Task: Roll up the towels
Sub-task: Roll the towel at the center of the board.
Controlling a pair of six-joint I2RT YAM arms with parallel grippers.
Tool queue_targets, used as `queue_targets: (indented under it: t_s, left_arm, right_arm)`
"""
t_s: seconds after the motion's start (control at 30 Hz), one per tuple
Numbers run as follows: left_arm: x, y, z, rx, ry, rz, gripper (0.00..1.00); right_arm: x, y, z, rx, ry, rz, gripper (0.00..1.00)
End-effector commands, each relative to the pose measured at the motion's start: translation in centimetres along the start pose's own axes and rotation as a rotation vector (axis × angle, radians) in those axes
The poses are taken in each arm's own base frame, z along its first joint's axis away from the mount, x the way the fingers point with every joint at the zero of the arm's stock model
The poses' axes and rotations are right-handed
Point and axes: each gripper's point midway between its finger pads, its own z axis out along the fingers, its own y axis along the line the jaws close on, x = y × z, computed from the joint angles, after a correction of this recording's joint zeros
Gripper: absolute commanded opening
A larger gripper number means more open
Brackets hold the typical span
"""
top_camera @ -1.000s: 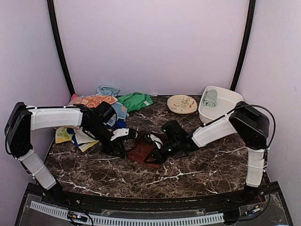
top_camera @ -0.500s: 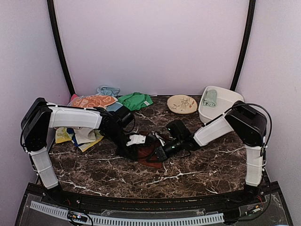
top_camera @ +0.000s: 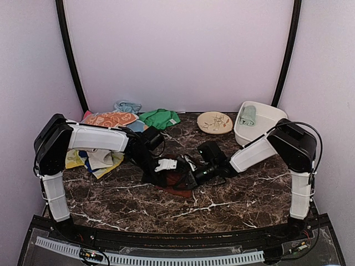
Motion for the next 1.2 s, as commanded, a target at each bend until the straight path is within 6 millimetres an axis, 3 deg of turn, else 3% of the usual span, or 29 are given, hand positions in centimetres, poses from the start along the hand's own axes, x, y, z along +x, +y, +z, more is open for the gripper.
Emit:
queue_targets:
  t_s: [0.0, 0.17, 0.4, 0.47, 0.5, 0.63, 0.67, 0.73, 0.8, 0.83, 0.9, 0.97, 1.17]
  left_arm:
    - [1.3, -1.0, 1.6, 0.105, 0.039, -0.073, 0.13]
    - [1.5, -2.2, 1.9, 0.211, 0.03, -0.145, 0.0]
    - [0.8, -3.5, 1.2, 0.3, 0.011, -0.184, 0.0]
    - [0.9, -4.4, 0.9, 0.346, 0.022, -0.202, 0.0]
    - [1.0, -5.0, 0.7, 0.375, 0.034, -0.213, 0.0]
    - [2.4, -8.1, -0.6, 0.508, 0.11, -0.242, 0.0]
    - [2.8, -8.5, -0.7, 0.521, 0.131, -0.253, 0.0]
    - [3.0, -8.9, -0.8, 0.533, 0.149, -0.273, 0.0]
    - [2.9, -8.2, -0.4, 0.495, 0.145, -0.293, 0.0]
    - [2.6, -7.5, 0.0, 0.463, 0.138, -0.298, 0.0]
    - [1.7, -6.2, 0.6, 0.429, 0.11, -0.307, 0.0]
    - [1.0, -5.4, 1.2, 0.455, 0.111, -0.349, 0.0]
    - [-0.3, -4.7, 2.2, 0.56, 0.107, -0.43, 0.0]
  right_arm:
    - [-0.3, -0.2, -2.1, 0.059, -0.08, 0.021, 0.26]
    - [-1.5, 0.7, -3.9, 0.094, -0.166, -0.039, 0.31]
    - [-1.3, 0.3, -5.4, 0.16, -0.201, -0.056, 0.38]
    - [-2.1, 0.3, -7.1, 0.223, -0.267, -0.094, 0.38]
    - [-3.1, 1.0, -8.5, 0.249, -0.342, -0.137, 0.39]
    - [-3.6, 2.0, -14.9, 0.431, -0.586, -0.264, 0.48]
    - [-3.9, 2.5, -16.1, 0.472, -0.61, -0.297, 0.52]
    - [-4.1, 2.8, -17.5, 0.549, -0.612, -0.352, 0.7]
    - [-4.4, 3.6, -18.7, 0.597, -0.621, -0.407, 0.97]
    - [-4.5, 4.3, -19.2, 0.602, -0.625, -0.44, 1.0]
    - [-4.4, 5.5, -19.3, 0.615, -0.614, -0.506, 1.0]
    - [-3.4, 6.4, -18.2, 0.647, -0.552, -0.563, 1.0]
    - [2.2, 7.7, -15.2, 0.874, -0.357, -0.757, 0.94]
